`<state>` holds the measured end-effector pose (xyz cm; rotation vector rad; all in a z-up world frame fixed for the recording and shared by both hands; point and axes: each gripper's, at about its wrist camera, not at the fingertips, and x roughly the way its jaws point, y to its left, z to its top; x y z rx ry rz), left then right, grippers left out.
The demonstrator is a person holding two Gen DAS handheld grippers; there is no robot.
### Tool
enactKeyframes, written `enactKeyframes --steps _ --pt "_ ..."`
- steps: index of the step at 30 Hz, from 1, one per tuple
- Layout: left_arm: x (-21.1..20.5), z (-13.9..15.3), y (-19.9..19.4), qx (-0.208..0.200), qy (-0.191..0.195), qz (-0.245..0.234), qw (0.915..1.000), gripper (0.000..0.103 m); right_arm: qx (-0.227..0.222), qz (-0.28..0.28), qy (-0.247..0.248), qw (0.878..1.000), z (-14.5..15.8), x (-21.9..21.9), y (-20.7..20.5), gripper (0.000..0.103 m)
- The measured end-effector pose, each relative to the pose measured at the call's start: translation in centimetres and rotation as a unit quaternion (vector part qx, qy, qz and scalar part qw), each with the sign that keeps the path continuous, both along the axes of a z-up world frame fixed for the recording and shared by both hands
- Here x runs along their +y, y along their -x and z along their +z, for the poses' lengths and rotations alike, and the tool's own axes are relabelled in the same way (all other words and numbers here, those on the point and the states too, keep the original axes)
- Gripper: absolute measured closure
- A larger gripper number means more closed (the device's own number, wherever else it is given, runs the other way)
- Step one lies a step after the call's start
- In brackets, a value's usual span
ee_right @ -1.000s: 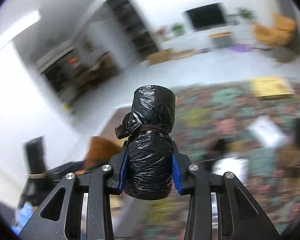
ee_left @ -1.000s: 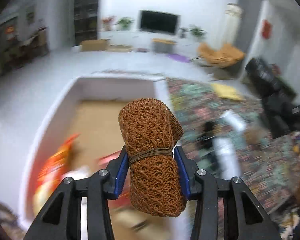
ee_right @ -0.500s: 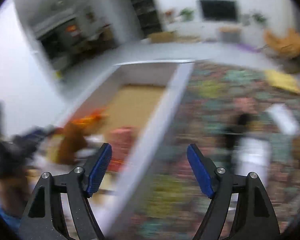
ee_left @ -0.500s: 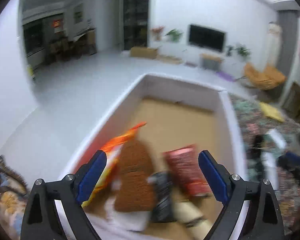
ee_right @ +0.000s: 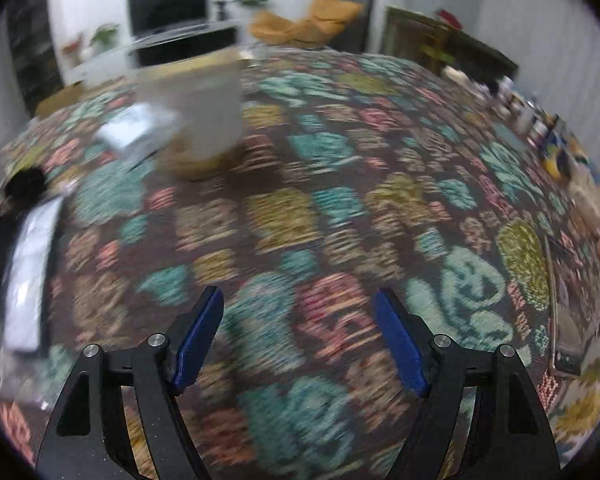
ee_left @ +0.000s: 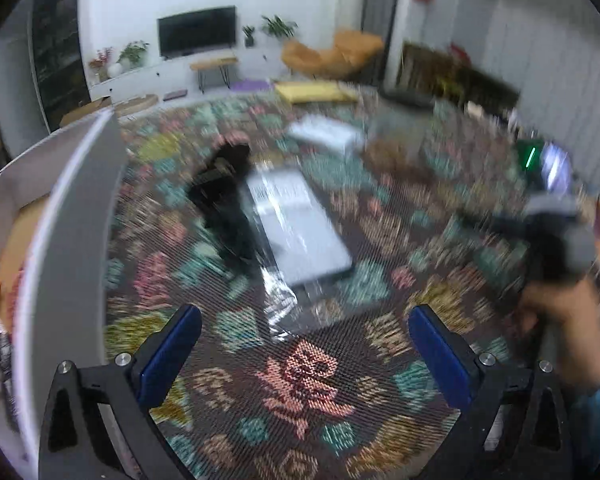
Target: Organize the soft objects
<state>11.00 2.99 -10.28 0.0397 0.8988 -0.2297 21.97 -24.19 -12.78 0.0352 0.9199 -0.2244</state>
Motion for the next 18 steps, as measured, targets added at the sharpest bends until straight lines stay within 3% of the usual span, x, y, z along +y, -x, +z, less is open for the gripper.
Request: enactKeyframes --steps 4,8,12,18 --pt "-0.1 -3.4 -1.8 0.012 -0.029 0.006 0.9995 0.000 0.005 -0.005 0.012 1.000 -0.7 -1.5 -1.4 0.023" --pt "1.7 -4.9 -3.7 0.023 -0.011 0.027 0.9993 0.000 -0.006 -0.008 0.004 1.000 -1.6 -2.3 -0.6 0.018" --pt "2.9 -6.0 -4.4 0.036 0.023 0.034 0.9985 0.000 -0.010 -0.007 -0.039 0.999 -1.6 -3.3 -0.3 0.015" --pt "3.5 -6.3 -4.1 0.018 0.036 0.034 0.9986 0.000 -0.005 -0.011 -0.018 1.000 -1.6 -2.9 -0.6 0.014"
